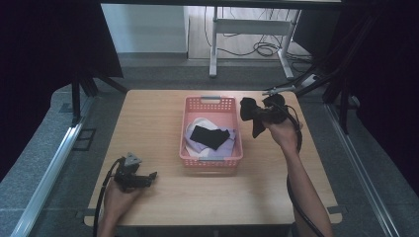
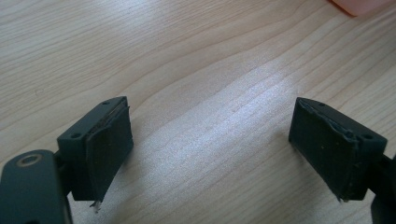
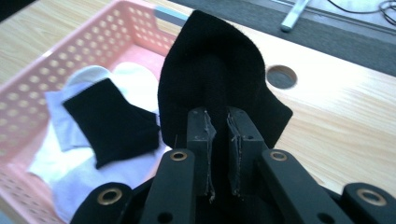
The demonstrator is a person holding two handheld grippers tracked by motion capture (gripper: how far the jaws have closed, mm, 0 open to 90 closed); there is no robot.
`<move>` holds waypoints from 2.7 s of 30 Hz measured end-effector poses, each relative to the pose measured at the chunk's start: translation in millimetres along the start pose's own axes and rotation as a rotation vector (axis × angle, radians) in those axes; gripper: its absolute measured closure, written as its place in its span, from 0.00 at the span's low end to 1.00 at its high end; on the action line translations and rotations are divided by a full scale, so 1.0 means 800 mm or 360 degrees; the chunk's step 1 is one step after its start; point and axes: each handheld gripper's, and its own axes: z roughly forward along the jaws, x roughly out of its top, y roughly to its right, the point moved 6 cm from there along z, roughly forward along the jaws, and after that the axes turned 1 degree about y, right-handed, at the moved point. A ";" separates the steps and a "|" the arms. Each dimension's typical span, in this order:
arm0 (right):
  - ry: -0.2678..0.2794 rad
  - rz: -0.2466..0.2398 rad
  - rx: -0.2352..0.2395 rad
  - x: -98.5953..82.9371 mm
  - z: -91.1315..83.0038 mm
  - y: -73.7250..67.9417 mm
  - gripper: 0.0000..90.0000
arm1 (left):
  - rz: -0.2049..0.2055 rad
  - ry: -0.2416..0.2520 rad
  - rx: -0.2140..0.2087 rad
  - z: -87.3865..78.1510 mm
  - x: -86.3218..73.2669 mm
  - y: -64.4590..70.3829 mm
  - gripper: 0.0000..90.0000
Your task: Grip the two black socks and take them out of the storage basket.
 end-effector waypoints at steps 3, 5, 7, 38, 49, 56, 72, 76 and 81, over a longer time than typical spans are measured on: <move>-0.0019 0.0023 -0.0037 -0.009 0.000 0.012 0.90 | 0.0001 0.0000 0.0001 0.000 0.000 0.000 0.15; -0.0030 0.0035 -0.0065 -0.015 0.001 0.020 0.90 | 0.0000 0.0000 0.0001 0.000 0.000 0.000 0.15; -0.0038 0.0048 -0.0084 -0.021 0.002 0.027 0.90 | -0.0003 0.0000 0.0000 0.000 0.000 0.000 0.15; -0.0222 0.0171 -0.0271 -0.112 0.046 0.087 0.87 | 0.0000 0.0002 0.0001 0.000 0.000 0.000 0.15; -0.0175 0.0170 -0.0211 -0.100 0.037 0.080 0.62 | -0.0003 0.0003 0.0002 0.000 0.000 0.000 0.15; -0.0111 0.0107 -0.0123 -0.077 0.029 0.056 0.55 | -0.0005 0.0002 0.0000 0.000 0.000 0.000 0.15; -0.0012 -0.0031 0.0050 -0.024 0.031 -0.011 0.51 | -0.0003 0.0000 0.0001 0.000 0.000 0.000 0.15; 0.0003 -0.0054 0.0092 -0.013 0.041 -0.027 0.50 | 0.0001 0.0000 0.0001 0.000 0.000 0.000 0.15; -0.0001 -0.0097 0.0145 -0.003 0.056 -0.050 0.50 | 0.0000 0.0000 0.0000 0.000 0.000 0.000 0.15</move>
